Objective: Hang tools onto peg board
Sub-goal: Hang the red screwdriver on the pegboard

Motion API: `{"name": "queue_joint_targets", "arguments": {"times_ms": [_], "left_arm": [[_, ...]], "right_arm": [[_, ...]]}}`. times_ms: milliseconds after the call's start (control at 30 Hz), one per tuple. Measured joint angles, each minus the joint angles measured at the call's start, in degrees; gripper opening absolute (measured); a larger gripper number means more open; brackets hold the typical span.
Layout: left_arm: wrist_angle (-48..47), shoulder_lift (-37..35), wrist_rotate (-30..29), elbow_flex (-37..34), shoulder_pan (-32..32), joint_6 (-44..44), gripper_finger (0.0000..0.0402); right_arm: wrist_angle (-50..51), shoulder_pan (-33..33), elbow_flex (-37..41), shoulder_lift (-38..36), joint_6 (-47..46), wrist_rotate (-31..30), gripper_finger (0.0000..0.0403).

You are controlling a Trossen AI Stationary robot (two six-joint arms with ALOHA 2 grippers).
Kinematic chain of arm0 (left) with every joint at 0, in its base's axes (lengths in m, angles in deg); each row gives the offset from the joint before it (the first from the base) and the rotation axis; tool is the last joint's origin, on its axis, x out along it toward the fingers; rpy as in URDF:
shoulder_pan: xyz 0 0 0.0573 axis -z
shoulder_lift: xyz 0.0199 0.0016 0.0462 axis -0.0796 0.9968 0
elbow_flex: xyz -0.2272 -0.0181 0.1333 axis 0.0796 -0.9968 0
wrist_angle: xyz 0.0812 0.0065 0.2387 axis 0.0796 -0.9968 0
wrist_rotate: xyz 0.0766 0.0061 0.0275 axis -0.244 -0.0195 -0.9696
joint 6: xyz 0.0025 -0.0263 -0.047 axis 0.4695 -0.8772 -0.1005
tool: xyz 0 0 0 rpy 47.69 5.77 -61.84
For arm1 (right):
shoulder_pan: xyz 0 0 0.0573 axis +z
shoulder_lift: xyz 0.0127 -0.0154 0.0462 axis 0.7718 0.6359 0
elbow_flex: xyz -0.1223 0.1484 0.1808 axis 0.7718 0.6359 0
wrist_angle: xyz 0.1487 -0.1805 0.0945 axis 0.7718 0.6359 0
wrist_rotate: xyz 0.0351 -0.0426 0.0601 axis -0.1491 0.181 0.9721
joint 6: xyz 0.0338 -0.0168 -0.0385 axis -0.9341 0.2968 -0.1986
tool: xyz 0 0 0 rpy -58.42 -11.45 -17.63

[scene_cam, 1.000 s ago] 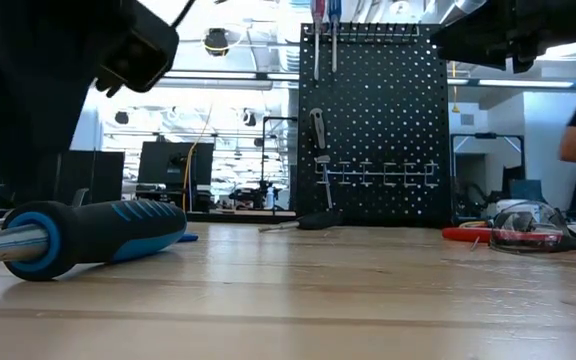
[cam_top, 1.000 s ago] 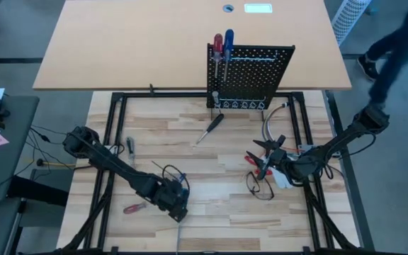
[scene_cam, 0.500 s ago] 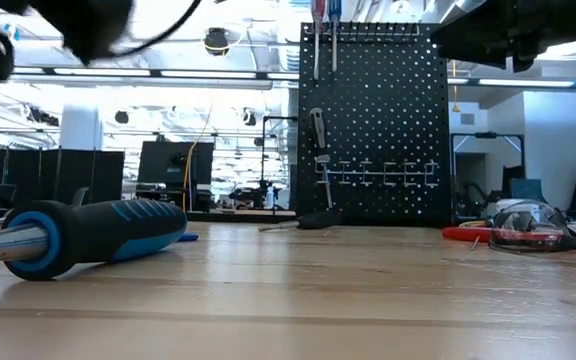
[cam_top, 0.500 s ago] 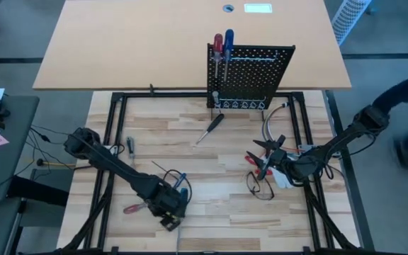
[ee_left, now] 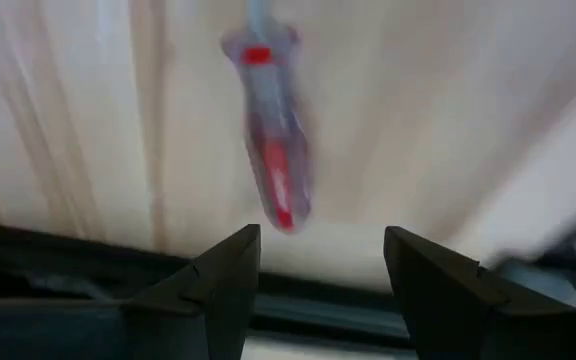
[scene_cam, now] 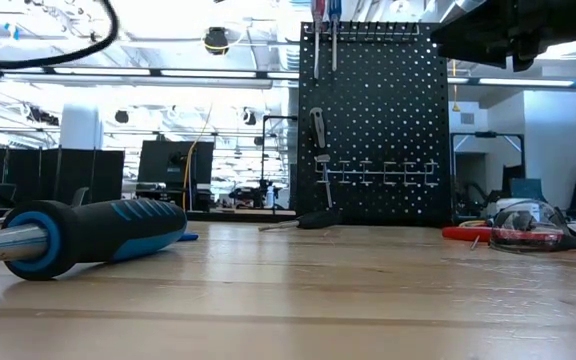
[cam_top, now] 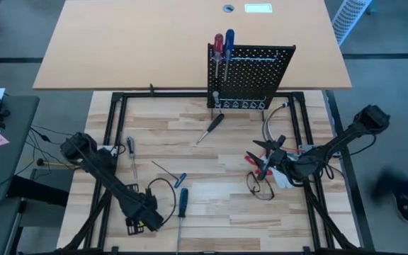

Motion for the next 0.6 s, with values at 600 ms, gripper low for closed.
{"name": "queue_joint_targets", "arguments": {"times_ms": [600], "left_arm": [[15.71,-0.2,-2.43,-12.88,2.46,-2.25,0.0111]], "right_arm": [[0.39,-2.22,0.0,0.01,0.29,23.3,0.024]]}}
